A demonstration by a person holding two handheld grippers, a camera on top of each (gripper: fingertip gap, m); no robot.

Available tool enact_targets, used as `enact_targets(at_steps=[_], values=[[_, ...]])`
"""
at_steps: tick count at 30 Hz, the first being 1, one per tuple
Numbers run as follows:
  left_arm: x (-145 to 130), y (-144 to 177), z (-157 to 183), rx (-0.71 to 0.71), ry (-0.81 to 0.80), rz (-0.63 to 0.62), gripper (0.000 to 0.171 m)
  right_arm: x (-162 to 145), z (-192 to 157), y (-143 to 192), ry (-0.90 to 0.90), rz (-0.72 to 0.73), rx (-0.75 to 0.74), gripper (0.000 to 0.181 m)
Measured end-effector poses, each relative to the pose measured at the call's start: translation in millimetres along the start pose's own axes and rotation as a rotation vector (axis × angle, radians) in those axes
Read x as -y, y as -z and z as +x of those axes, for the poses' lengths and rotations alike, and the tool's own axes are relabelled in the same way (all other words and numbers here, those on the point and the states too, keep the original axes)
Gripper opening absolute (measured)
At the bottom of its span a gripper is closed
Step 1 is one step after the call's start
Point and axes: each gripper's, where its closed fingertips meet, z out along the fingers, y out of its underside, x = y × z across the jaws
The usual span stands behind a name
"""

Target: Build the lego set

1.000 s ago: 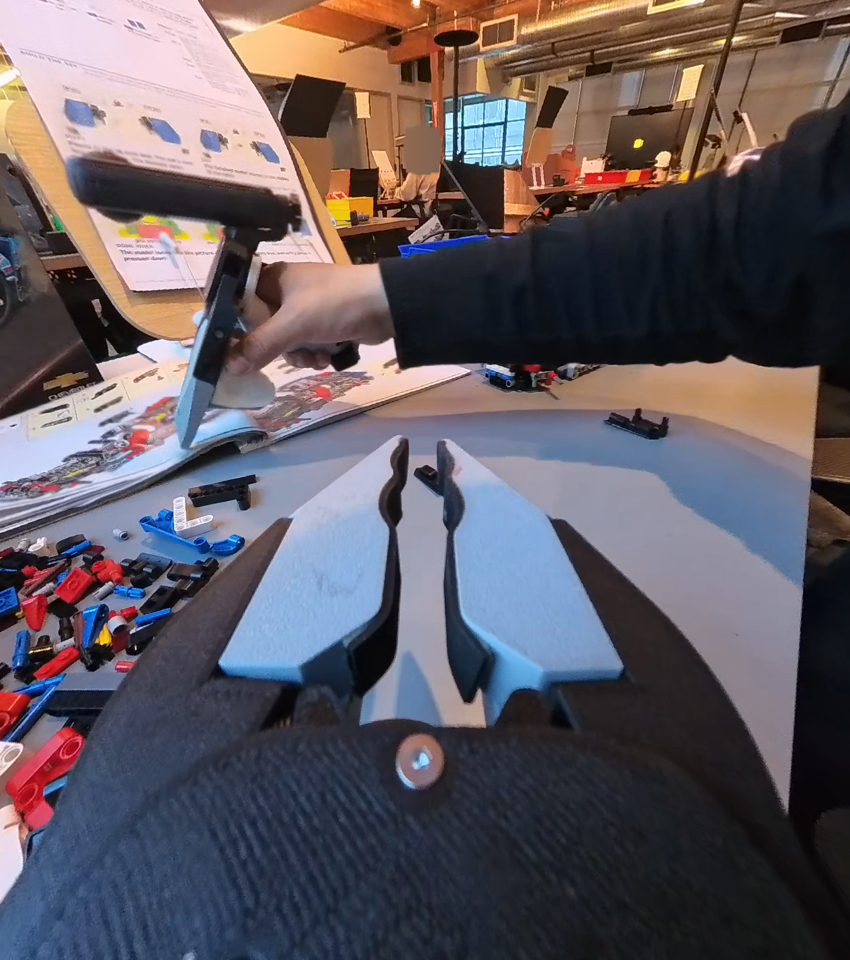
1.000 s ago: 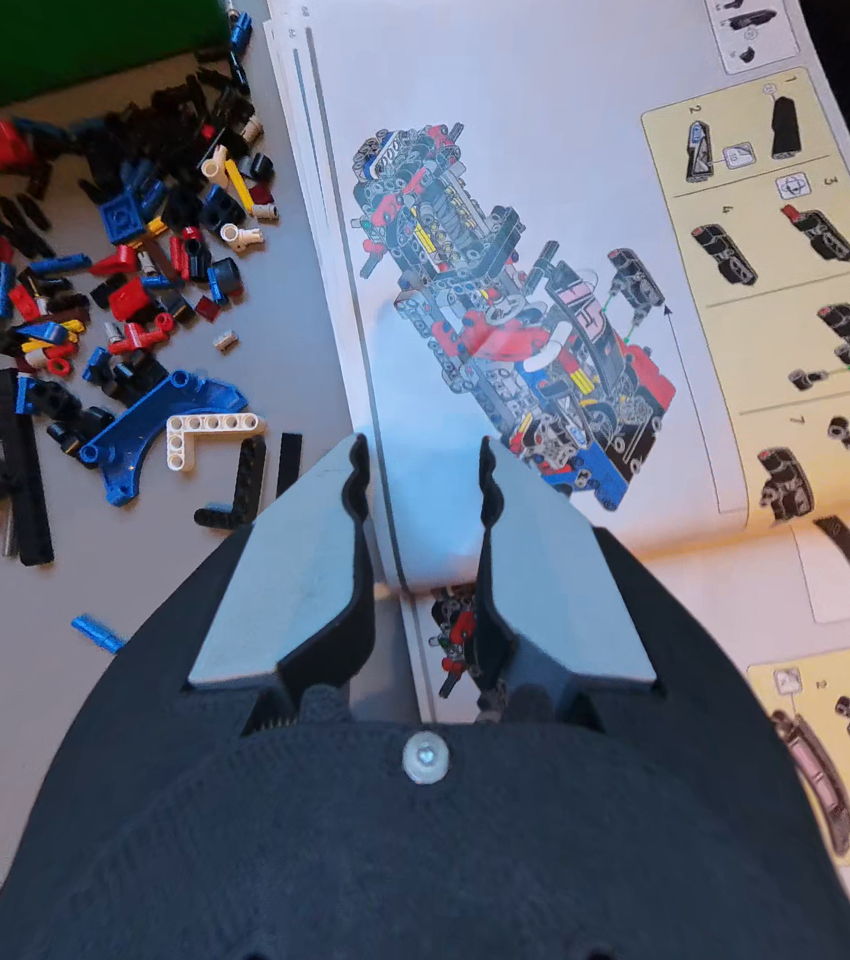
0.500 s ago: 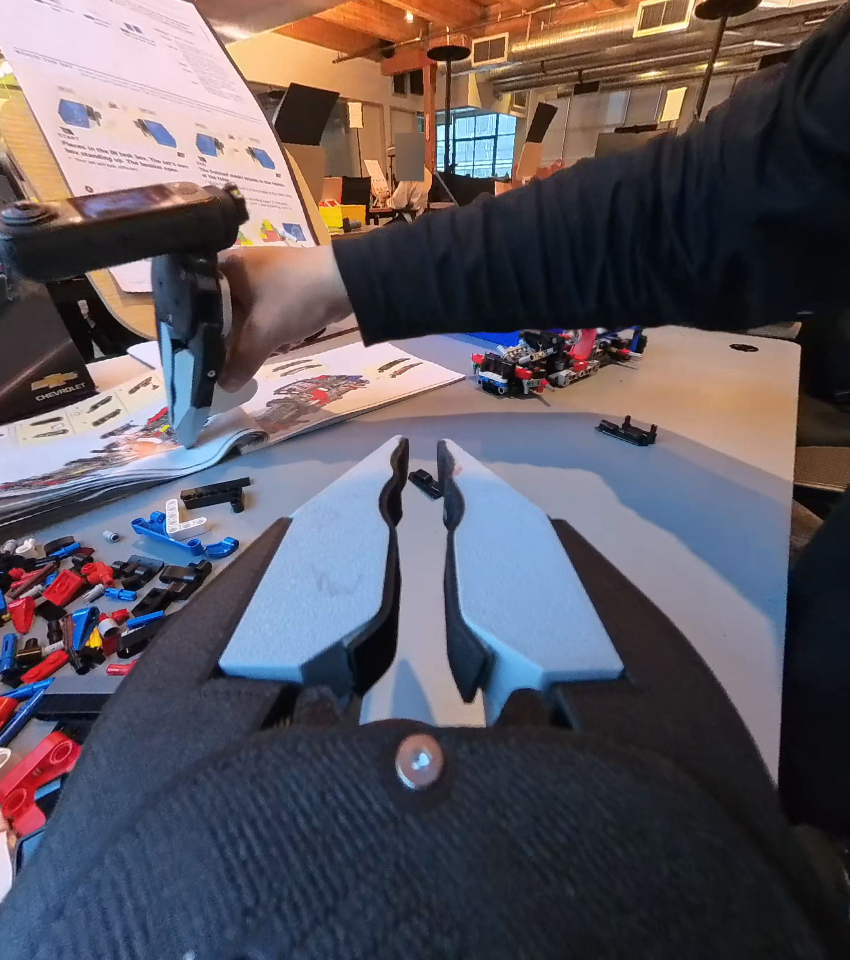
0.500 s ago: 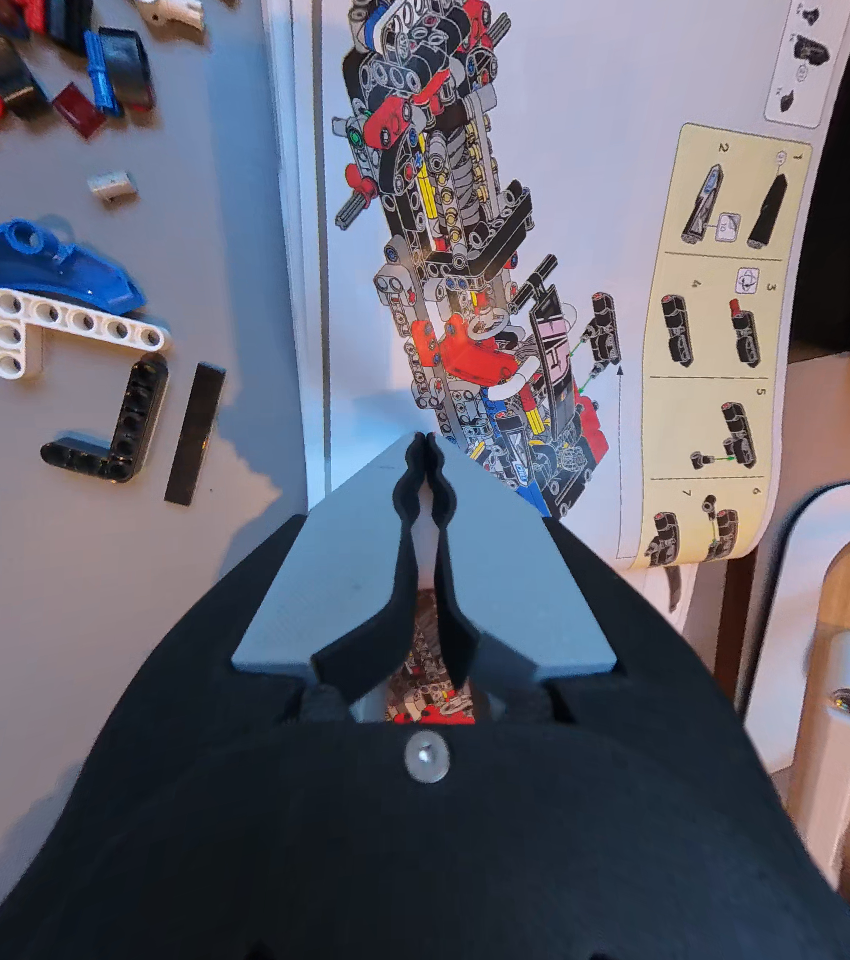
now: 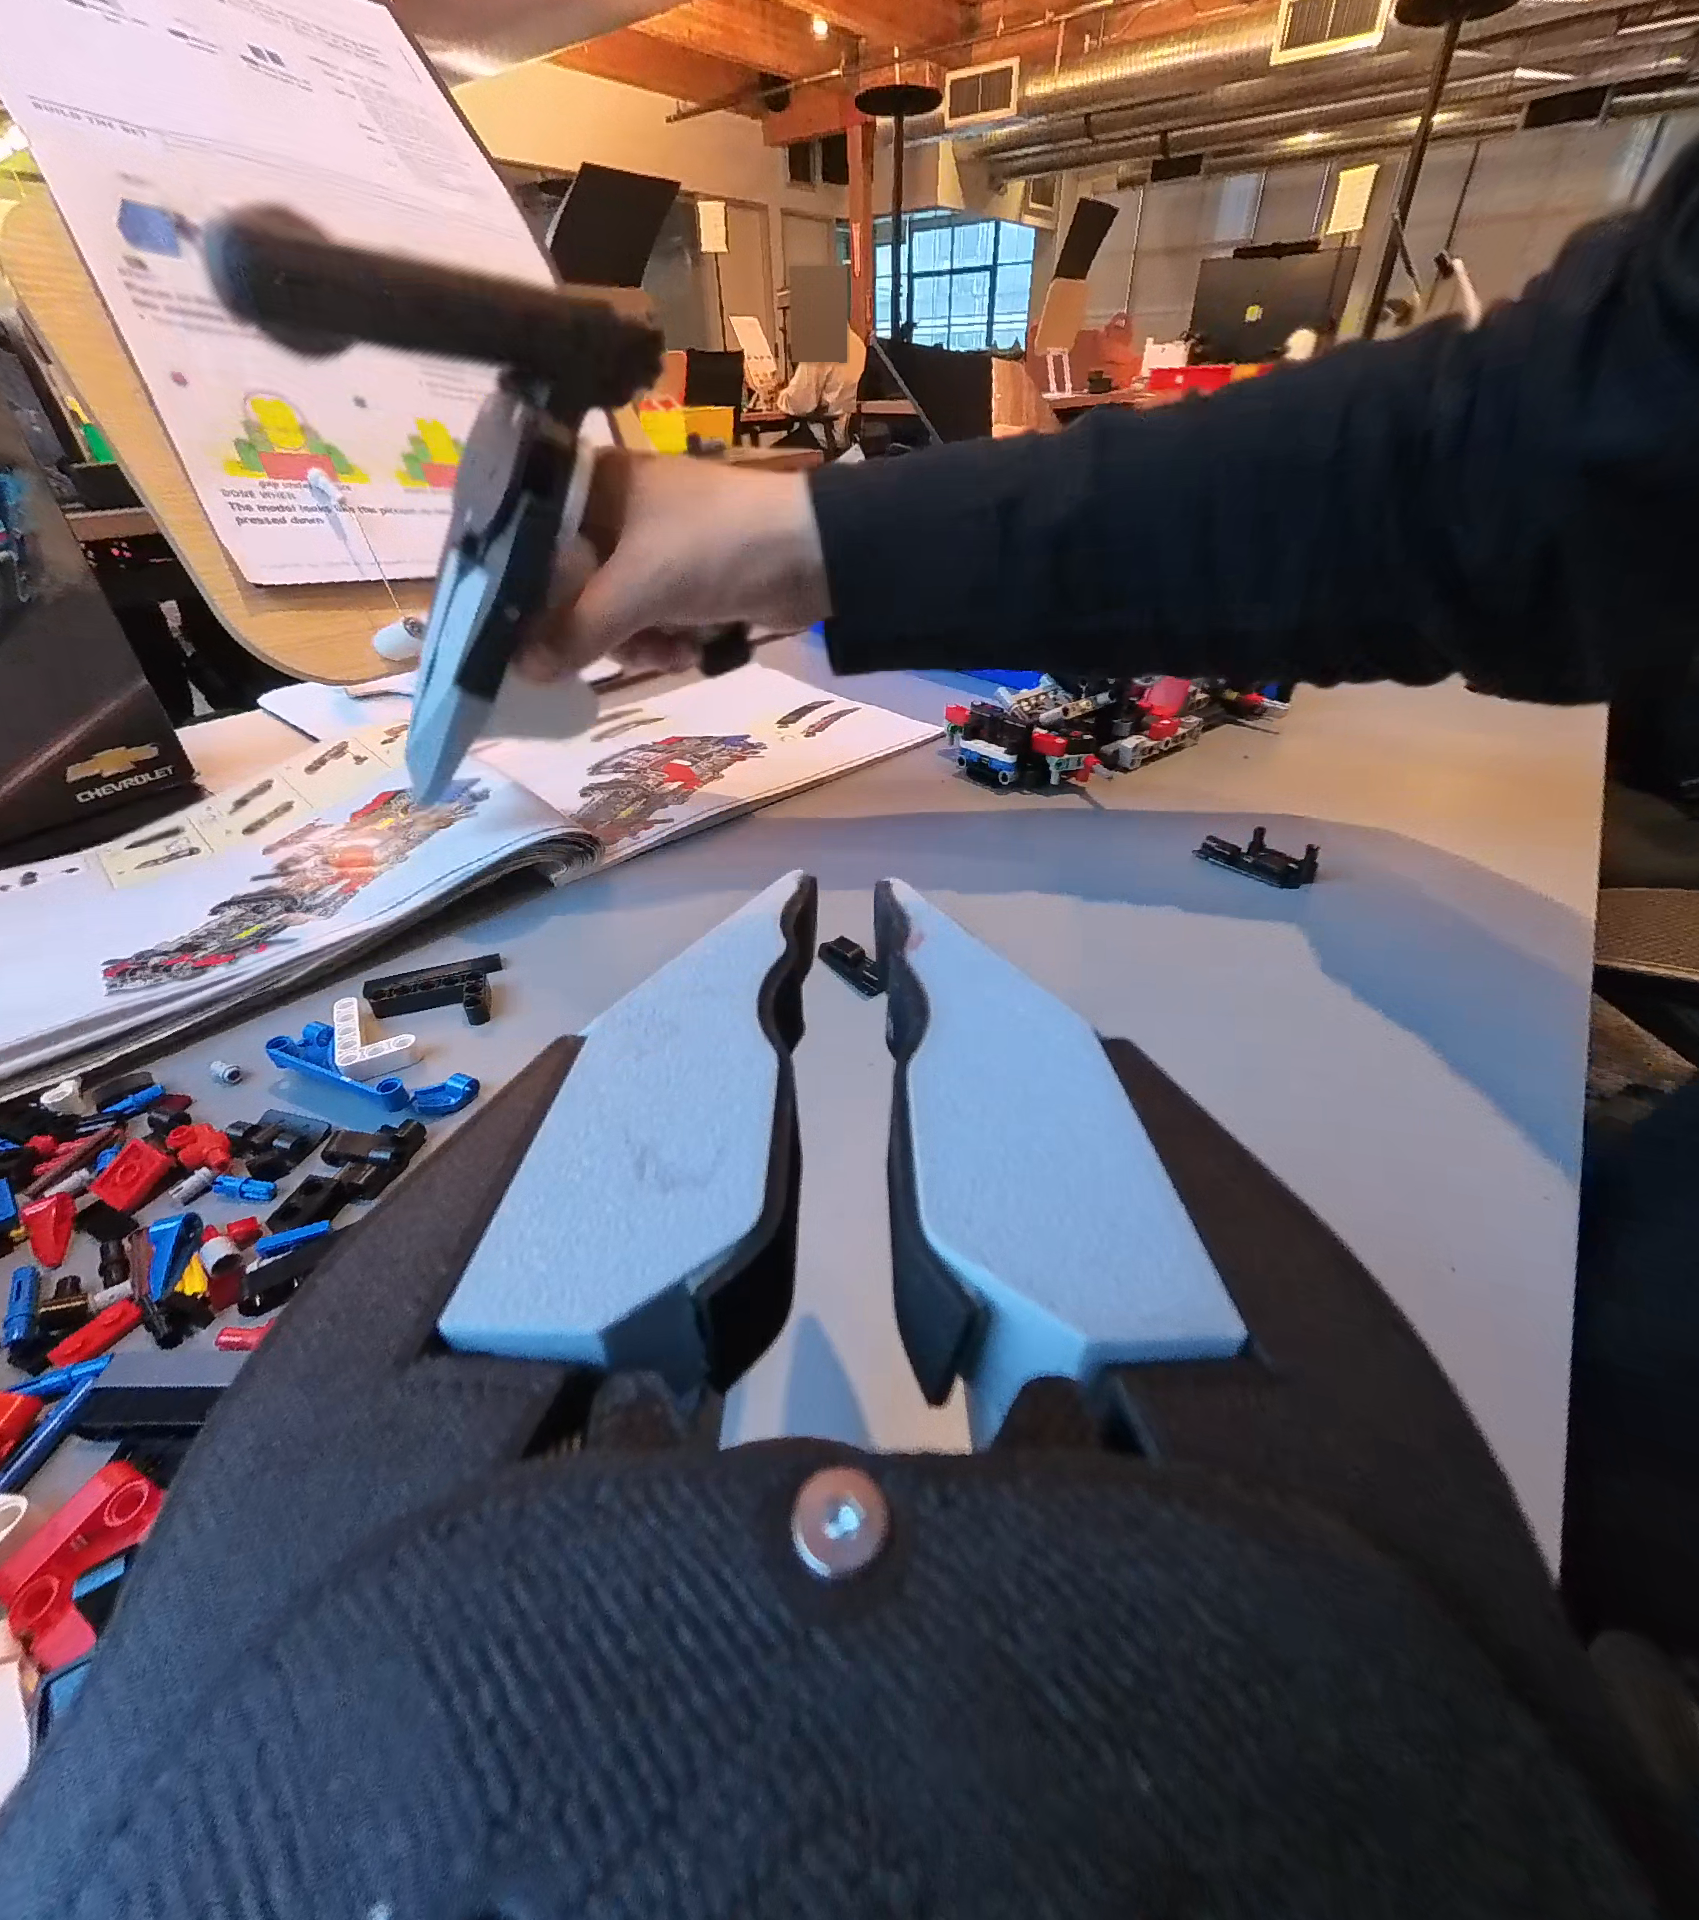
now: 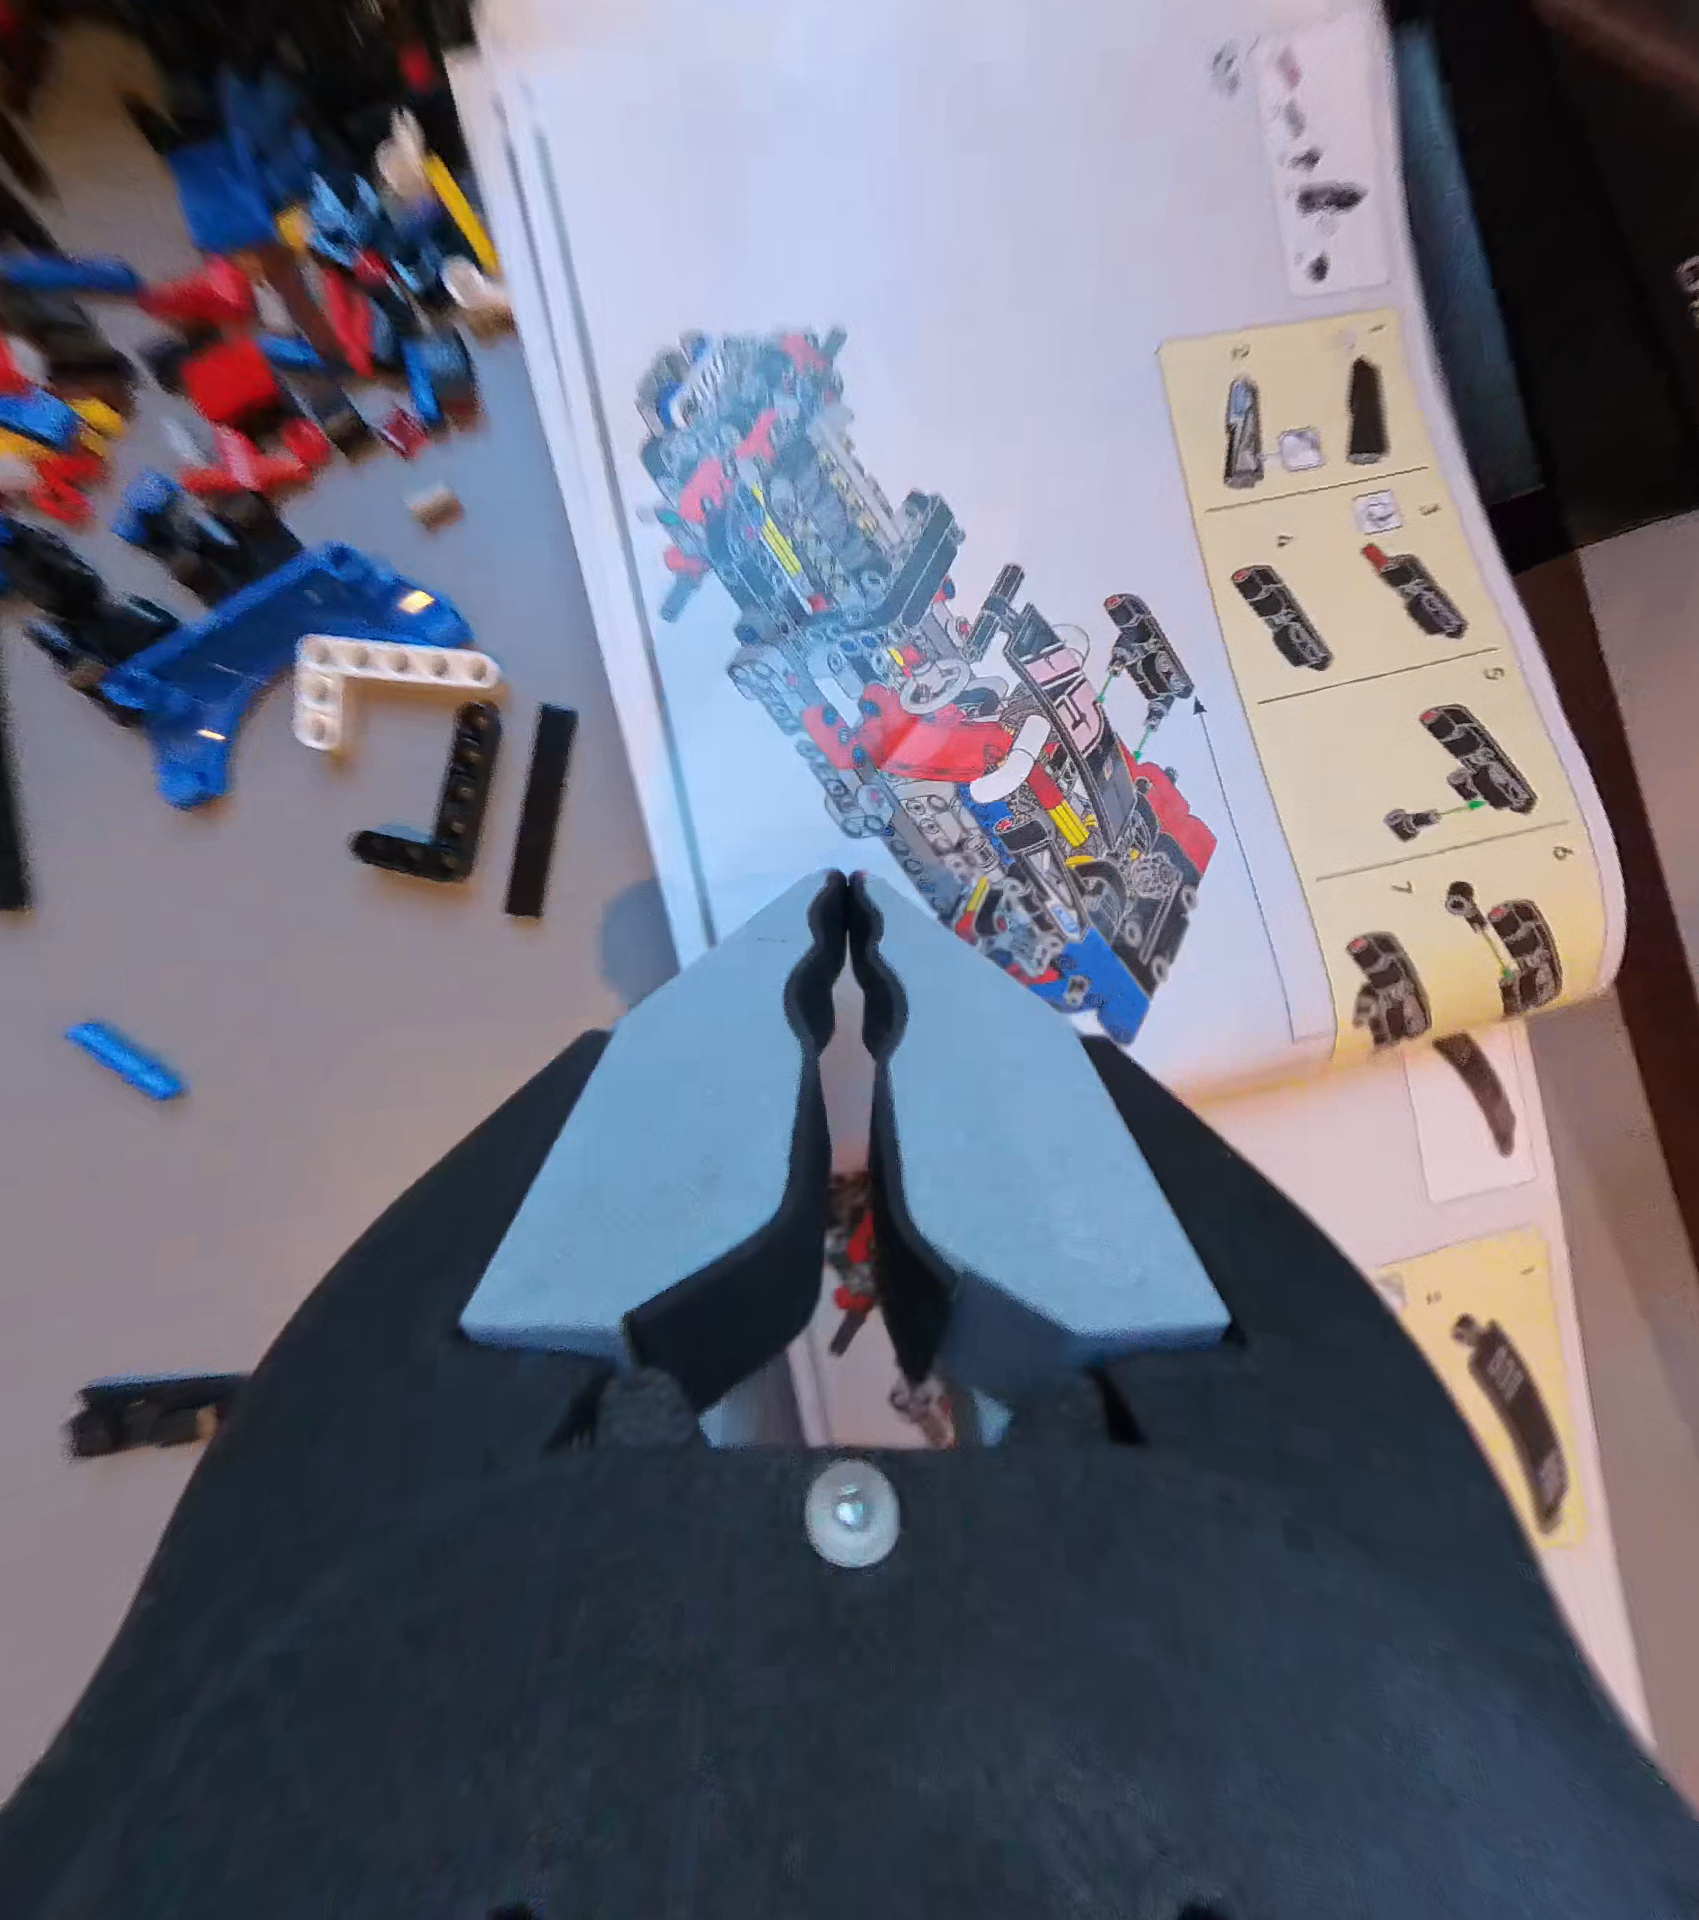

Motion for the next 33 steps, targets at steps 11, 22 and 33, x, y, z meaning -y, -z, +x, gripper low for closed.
enact_targets(at_steps=[11, 22, 33], values=[[0.6, -0.3, 0.1, -0.002, 0.004, 0.004, 0.008, -73.7, -52.8, 139.2, -0.255, 0.4, -0.093, 0.051], [0.5, -2.5, 9.2, -0.006, -0.076, 0.0, 0.017, -100.2, -94.1, 155.1, -0.217, 0.702, -0.1, 0.042], [-2.4, -4.4, 7.8, 0.03, -0.107, -0.022, 0.018, -99.5, -108.0, 135.5, -0.175, 0.731, -0.078, 0.066]])
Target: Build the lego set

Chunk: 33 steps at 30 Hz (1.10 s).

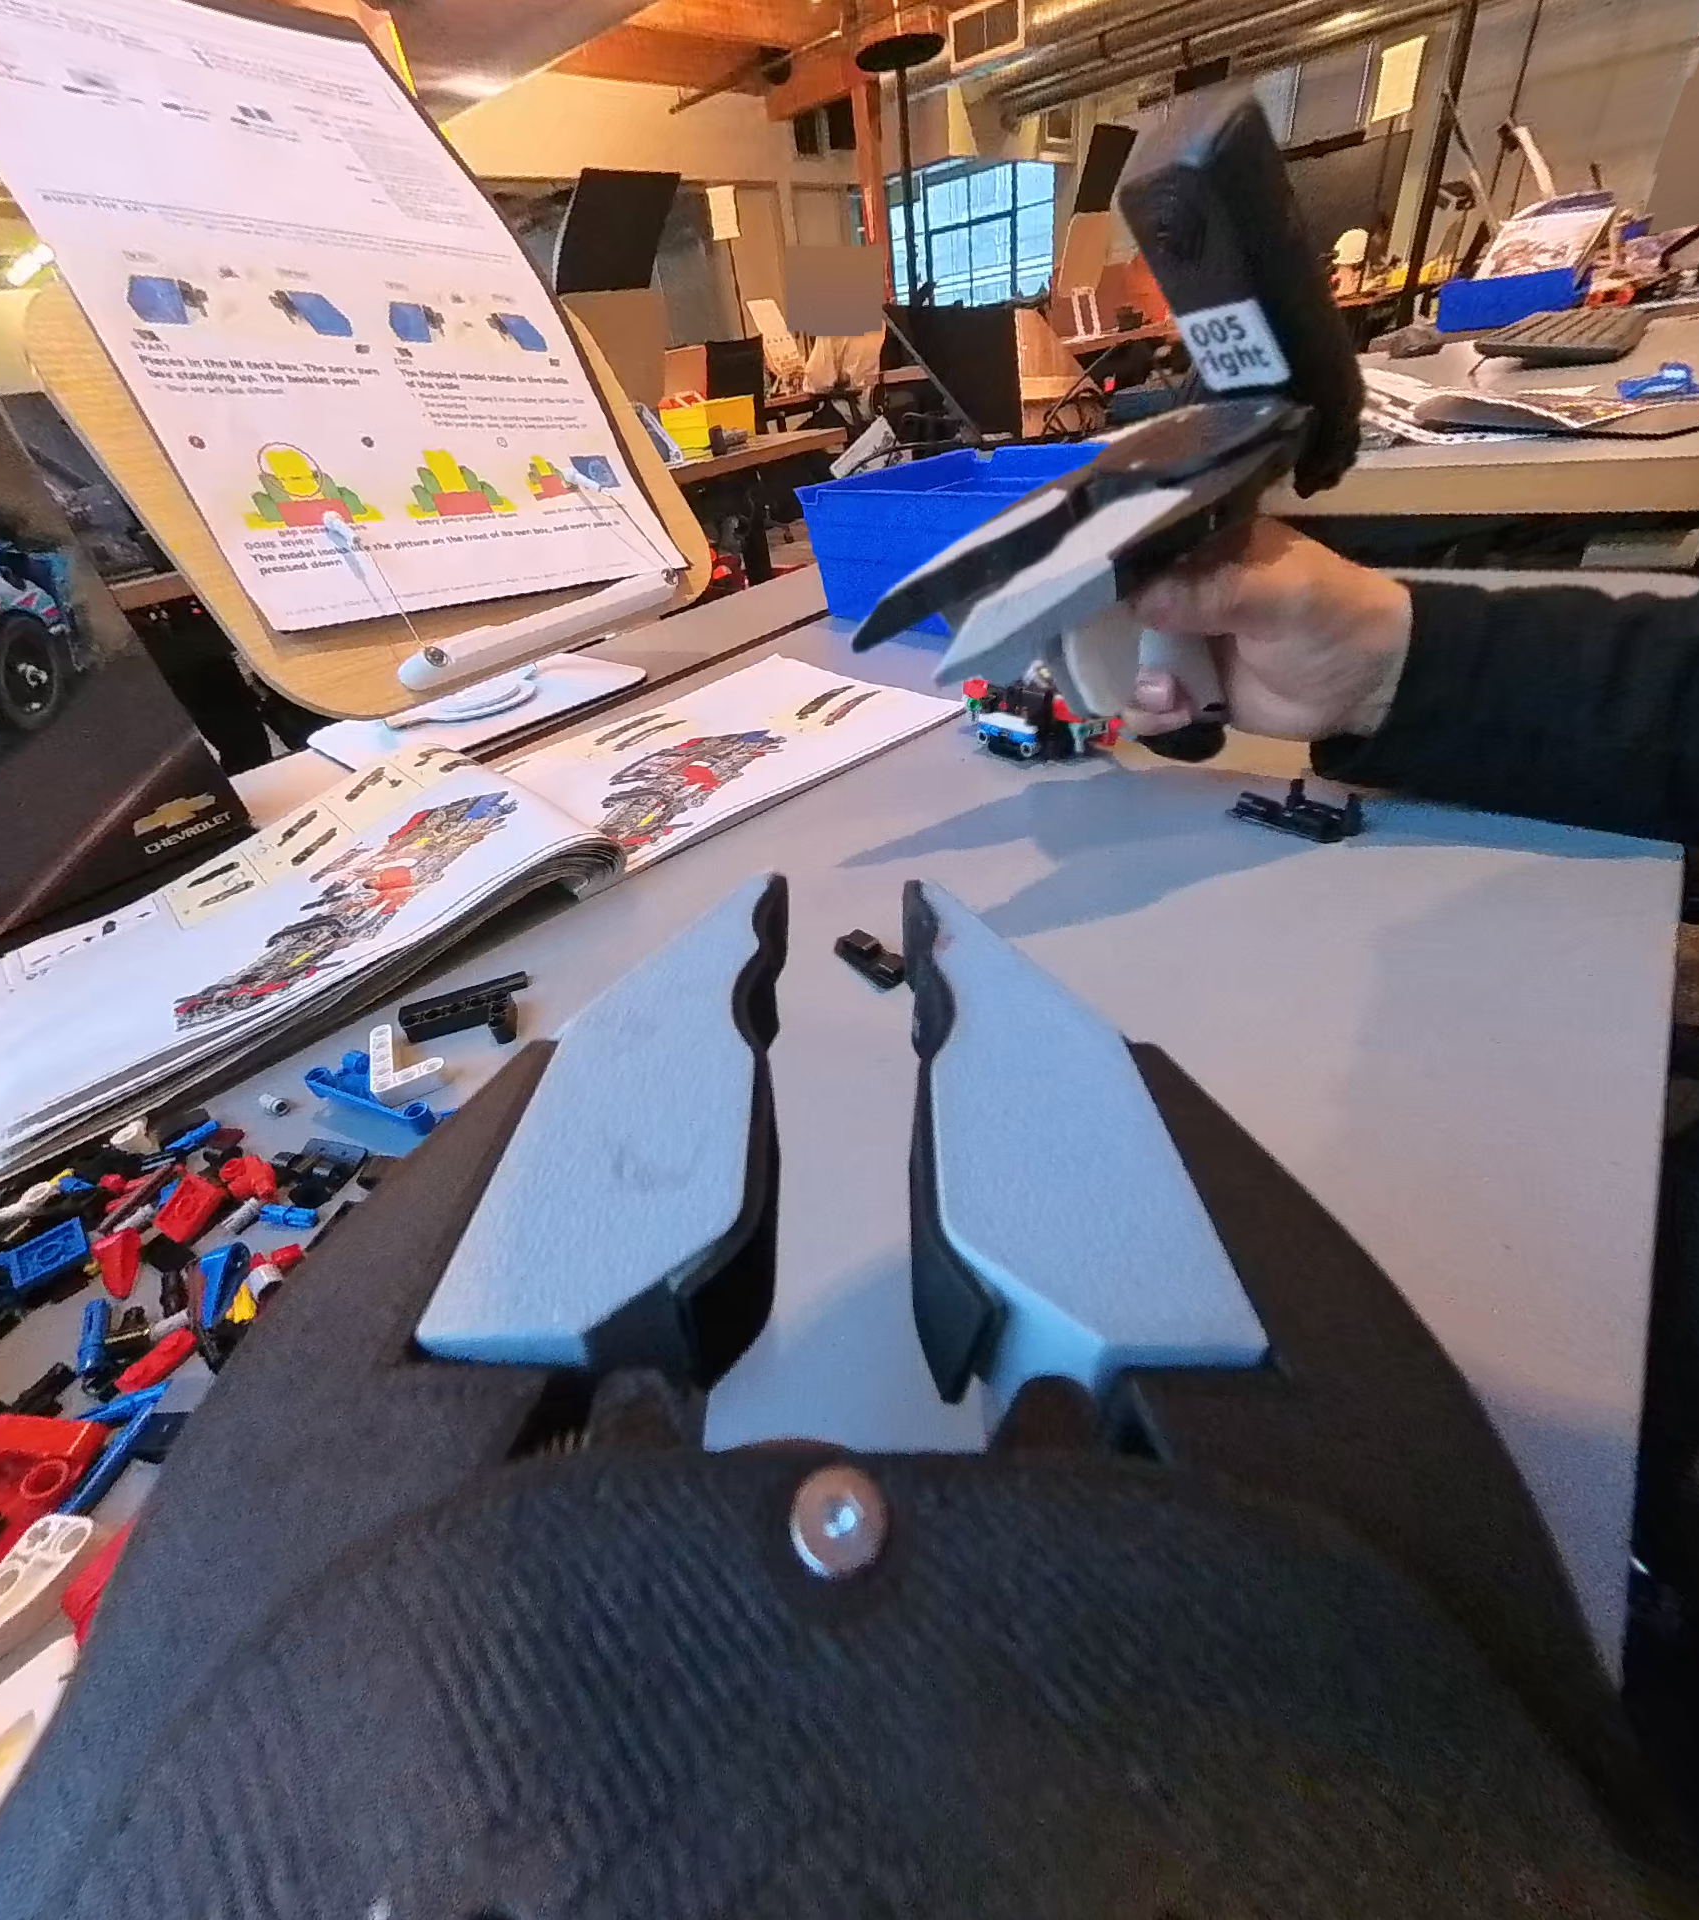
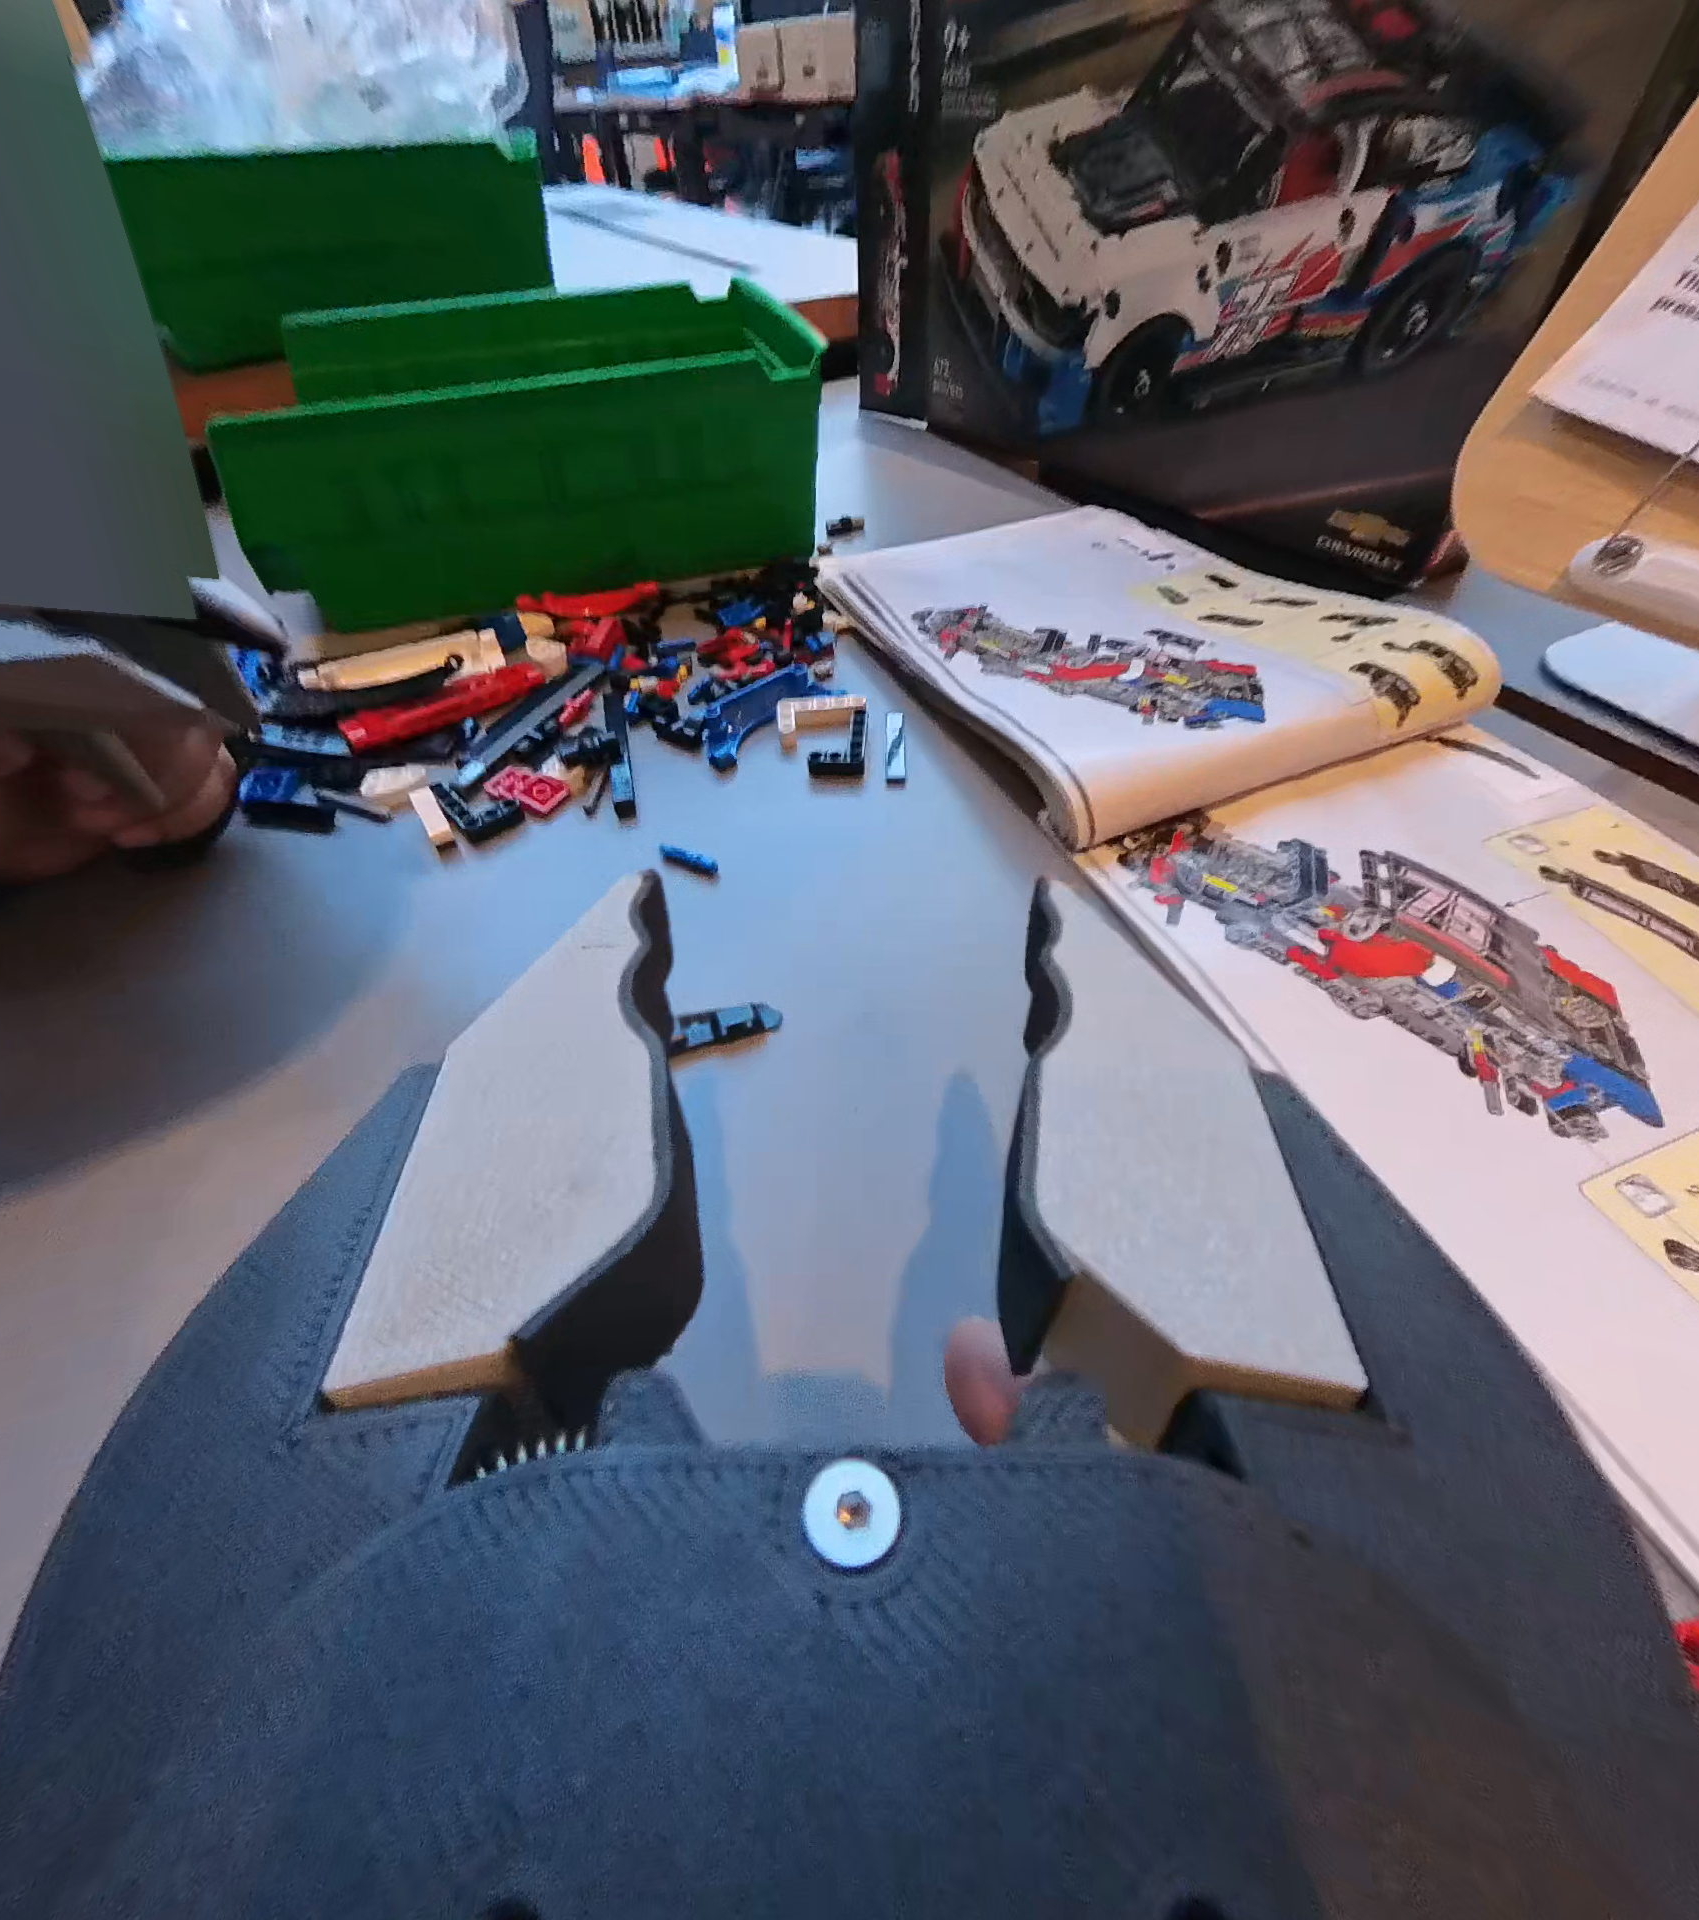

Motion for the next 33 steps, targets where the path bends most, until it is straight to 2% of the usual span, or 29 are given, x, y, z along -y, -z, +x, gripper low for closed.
enact_targets(at_steps=[3, 7, 16, 23, 33], values=[[-0.6, -0.3, -1.6, 0.006, 0.008, -0.003, 0.018, -7.8, -1.5, -3.5, 0.078, -0.047, -0.022, 0.062], [-1.6, -0.8, -4.0, 0.018, 0.01, -0.01, 0.018, -8.0, -2.7, -5.0, 0.149, -0.051, -0.025, 0.045], [-1.7, -2.8, -18.8, 0.038, 0.076, 0.003, 0.017, -1.1, 13.8, -3.0, 0.149, -0.006, -0.02, 0.044], [-0.9, -5.6, -26.8, 0.044, 0.114, 0.016, 0.016, 13.2, 27.2, 7.2, 0.121, 0.131, -0.051, 0.045], [1.5, -4.1, -28.5, 0.051, 0.113, 0.036, 0.014, 11.3, 28.9, 3.9, 0.144, 0.122, -0.064, 0.04]])
